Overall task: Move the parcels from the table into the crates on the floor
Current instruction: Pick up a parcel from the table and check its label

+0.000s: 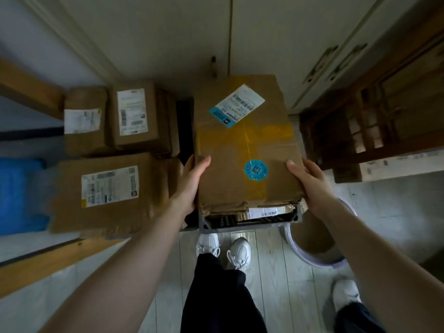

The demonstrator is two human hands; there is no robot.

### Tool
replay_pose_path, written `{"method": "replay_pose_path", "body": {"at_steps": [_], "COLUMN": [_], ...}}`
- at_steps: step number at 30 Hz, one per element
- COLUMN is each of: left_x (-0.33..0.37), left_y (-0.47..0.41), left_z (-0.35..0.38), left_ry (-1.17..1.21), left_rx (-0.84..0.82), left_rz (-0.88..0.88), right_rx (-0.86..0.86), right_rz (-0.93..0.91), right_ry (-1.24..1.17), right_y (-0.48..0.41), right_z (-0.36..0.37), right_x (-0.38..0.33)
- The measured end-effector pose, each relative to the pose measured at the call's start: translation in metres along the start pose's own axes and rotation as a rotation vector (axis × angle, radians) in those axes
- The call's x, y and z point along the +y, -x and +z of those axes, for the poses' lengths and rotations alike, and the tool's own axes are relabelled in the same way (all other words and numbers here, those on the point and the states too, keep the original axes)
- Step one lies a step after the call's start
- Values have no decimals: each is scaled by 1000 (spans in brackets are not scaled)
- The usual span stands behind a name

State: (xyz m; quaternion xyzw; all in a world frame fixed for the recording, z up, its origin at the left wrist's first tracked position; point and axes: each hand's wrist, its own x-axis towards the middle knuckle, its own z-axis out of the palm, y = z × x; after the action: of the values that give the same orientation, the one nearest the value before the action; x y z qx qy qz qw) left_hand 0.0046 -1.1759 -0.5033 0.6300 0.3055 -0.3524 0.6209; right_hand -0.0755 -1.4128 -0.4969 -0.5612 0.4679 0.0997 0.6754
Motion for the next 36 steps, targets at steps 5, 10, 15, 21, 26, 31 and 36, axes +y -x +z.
{"method": "replay_pose_path", "body": {"at_steps": [5, 10, 15, 21, 26, 31, 36], "left_x": [-31, -57, -71, -81, -93, -98, -96], "left_y": [-48, -73, -94, -117, -128, -139, -139], "left_z": [10, 18, 28, 42, 53, 58, 64], "left_ry": [-6, 30, 79, 37, 61, 61, 11], "left_rx": [1, 28, -14, -106, -88, -57, -45], "left_rz": [-6, 26, -61, -67, -116, -166, -138], "right_rx": [-24, -27, 1, 20, 120, 162, 151], "right_rz": [16, 12, -5, 26, 74, 121, 152], "right_ry": [-24, -29, -85, -143, -237, -291, -308], "right_y": [-49, -75, -101, -118, -131, -135, -136], "right_z": [-5, -10, -18, -30, -36, -33, -33], "right_x": [32, 48, 61, 75, 85, 94, 95]}}
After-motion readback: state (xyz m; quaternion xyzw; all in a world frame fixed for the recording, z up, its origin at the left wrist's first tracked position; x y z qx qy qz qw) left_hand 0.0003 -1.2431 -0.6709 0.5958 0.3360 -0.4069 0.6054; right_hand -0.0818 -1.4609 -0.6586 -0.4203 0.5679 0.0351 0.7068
